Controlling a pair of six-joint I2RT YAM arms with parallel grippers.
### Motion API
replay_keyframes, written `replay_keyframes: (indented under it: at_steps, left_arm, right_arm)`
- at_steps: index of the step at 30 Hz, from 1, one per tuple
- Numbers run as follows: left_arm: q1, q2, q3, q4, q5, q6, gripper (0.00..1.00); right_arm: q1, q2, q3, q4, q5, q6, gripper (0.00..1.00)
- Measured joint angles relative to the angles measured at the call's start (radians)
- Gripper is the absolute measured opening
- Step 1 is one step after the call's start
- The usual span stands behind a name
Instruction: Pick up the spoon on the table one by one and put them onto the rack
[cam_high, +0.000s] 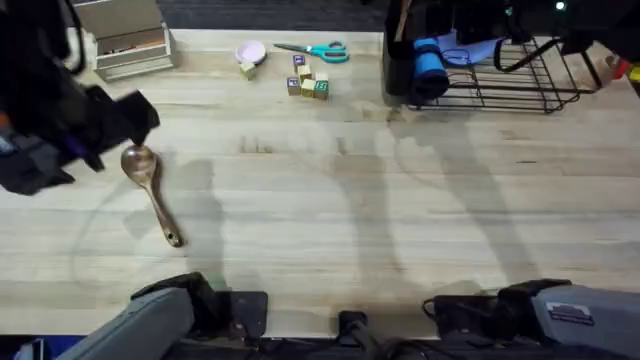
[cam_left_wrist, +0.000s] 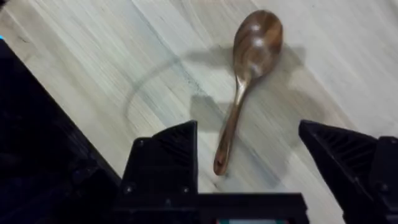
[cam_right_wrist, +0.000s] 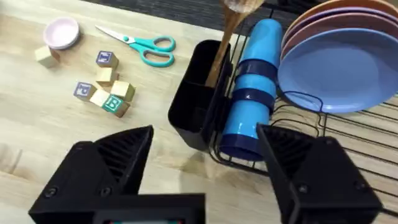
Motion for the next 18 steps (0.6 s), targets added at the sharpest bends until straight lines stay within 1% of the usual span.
replay_keyframes:
  at_steps: [3, 5, 7, 11, 13, 16, 17, 18]
  left_arm:
    - [0.028, 0.001, -0.089, 0.050, 0.001, 0.001, 0.993]
    - [0.059, 0.001, -0.139, 0.060, 0.006, 0.001, 0.991]
    - [0.091, 0.001, -0.178, 0.072, 0.007, 0.001, 0.993]
    - [0.134, 0.001, -0.219, 0.123, 0.008, 0.001, 0.995]
    - [0.146, 0.002, -0.229, 0.148, 0.008, 0.001, 0.999]
    - [0.149, 0.022, -0.236, 0.190, 0.008, 0.001, 0.999]
    - [0.149, 0.034, -0.237, 0.201, 0.008, 0.002, 0.998]
    - [0.149, 0.083, -0.237, 0.222, 0.008, 0.014, 0.999]
  right_arm:
    - [0.000, 0.000, 0.000, 0.000, 0.000, 0.000, 0.997]
    - [0.000, 0.000, 0.000, 0.000, 0.000, 0.000, 0.996]
    - [0.000, 0.000, 0.000, 0.000, 0.000, 0.000, 0.997]
    - [0.000, 0.000, 0.000, 0.003, 0.000, 0.000, 0.997]
    - [0.000, 0.000, 0.000, 0.011, 0.000, 0.000, 0.996]
    - [0.000, 0.000, 0.000, 0.018, 0.000, 0.000, 0.996]
    - [0.000, 0.000, 0.000, 0.018, 0.000, 0.000, 0.996]
    - [0.000, 0.000, 0.000, 0.018, 0.000, 0.000, 0.996]
